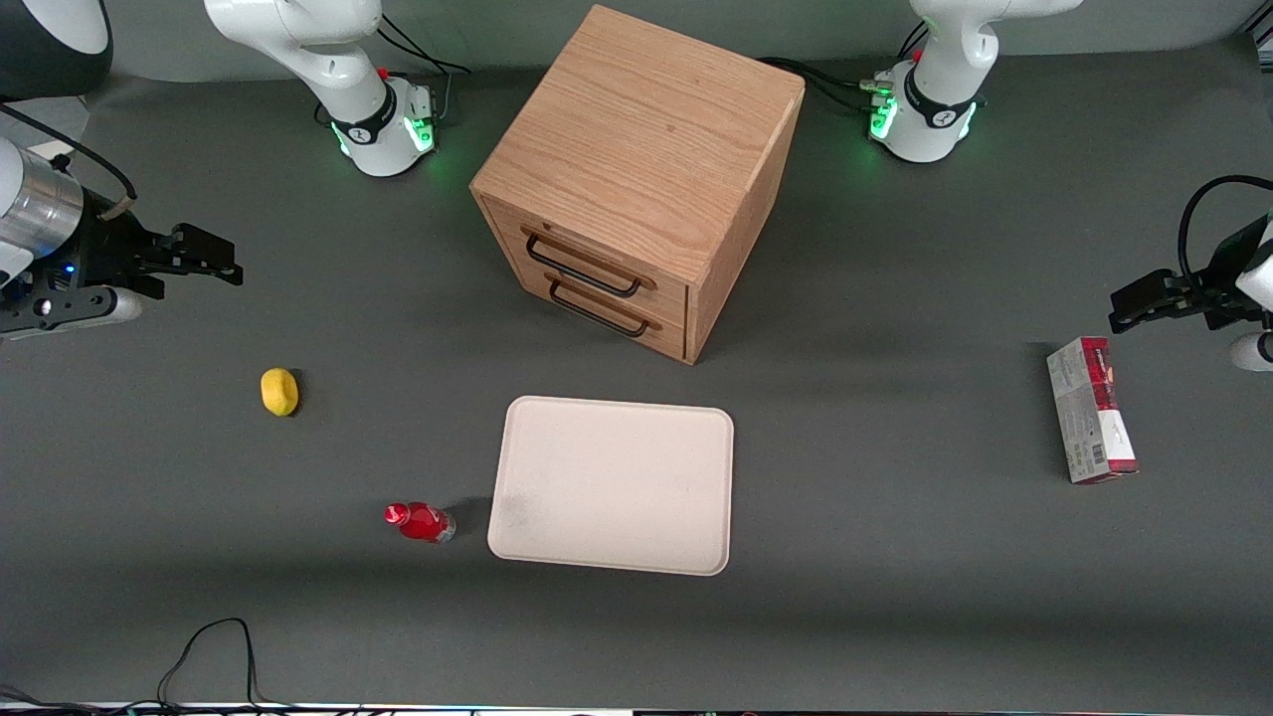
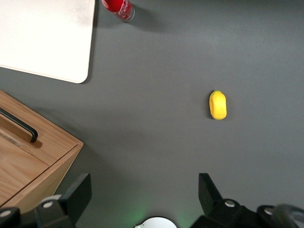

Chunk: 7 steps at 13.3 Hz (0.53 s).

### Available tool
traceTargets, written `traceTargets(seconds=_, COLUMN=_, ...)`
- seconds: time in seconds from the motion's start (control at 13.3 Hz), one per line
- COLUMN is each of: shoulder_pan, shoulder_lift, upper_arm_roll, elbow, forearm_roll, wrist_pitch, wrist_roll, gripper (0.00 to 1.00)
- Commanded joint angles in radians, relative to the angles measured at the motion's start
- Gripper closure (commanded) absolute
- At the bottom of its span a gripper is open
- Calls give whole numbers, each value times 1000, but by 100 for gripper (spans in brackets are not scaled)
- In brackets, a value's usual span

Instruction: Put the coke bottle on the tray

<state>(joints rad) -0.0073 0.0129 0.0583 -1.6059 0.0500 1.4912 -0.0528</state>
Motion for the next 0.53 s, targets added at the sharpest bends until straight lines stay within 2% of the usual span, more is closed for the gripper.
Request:
traceTargets(seconds=0.0, shoulder_pan=-2, shoulder_lift=19, upper_arm_roll=-2, elbow=27, forearm_roll=17, wrist_pitch=-20, wrist_roll=2, gripper=0)
traceTargets(seconds=0.3, shoulder_pan=9, shoulder_lift=70, upper_arm_roll=8, elbow=105, forearm_roll=8, wrist_pitch=-28, wrist_roll=31, gripper=0)
traceTargets(seconds=0.45, shoulder_pan=30, shoulder_lift=200, upper_arm_roll=28, elbow=254, forearm_roll=8, wrist_pitch=-89, wrist_roll=91, gripper=0)
